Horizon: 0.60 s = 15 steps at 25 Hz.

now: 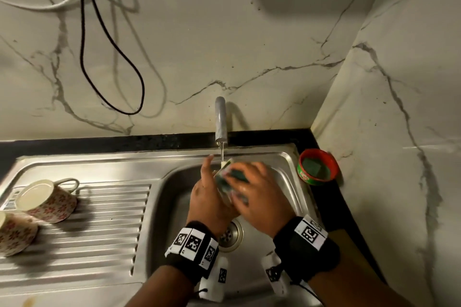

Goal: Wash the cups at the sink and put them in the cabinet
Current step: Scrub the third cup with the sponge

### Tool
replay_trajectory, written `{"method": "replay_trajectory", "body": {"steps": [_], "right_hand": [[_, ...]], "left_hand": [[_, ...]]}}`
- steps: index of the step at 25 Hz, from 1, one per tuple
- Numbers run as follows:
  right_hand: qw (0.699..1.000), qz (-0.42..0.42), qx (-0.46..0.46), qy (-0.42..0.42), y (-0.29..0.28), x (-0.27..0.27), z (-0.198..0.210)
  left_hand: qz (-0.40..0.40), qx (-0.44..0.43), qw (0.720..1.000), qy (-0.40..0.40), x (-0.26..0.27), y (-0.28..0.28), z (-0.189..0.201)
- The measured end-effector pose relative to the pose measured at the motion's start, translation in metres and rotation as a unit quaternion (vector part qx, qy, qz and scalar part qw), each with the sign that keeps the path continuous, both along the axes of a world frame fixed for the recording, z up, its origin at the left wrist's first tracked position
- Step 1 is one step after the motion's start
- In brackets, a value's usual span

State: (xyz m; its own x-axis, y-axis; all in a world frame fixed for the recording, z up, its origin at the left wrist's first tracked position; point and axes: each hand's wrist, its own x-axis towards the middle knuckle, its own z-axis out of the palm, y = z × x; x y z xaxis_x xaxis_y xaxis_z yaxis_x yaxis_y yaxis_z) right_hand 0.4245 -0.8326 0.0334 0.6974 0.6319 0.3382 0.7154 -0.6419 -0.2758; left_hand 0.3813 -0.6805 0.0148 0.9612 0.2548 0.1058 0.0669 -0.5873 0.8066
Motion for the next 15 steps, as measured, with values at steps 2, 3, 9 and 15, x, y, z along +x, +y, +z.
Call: {"method": "replay_trajectory", "body": {"steps": [2,3,9,15], "right_hand": [[0.999,0.028,-0.024,-0.025,-0.005,-0.007,0.001],[1.000,0.009,-0.012,-0.027,-0.007,-0.007,0.002],[0.995,0.098,-0.002,-0.022,0.000,-0.028,0.003],[0.996,0.080,0.026,0.001,0.021,-0.053,0.012]], "left_hand": [[-0.018,-0.021,1.000,-0.006,-0.012,0.001,0.001],[-0.026,-0.020,0.999,-0.009,-0.016,0.002,0.001],[-0.046,-0.008,0.999,0.014,-0.032,0.027,0.004],[-0.055,-0.018,0.998,-0.003,-0.042,0.047,0.007]]}}
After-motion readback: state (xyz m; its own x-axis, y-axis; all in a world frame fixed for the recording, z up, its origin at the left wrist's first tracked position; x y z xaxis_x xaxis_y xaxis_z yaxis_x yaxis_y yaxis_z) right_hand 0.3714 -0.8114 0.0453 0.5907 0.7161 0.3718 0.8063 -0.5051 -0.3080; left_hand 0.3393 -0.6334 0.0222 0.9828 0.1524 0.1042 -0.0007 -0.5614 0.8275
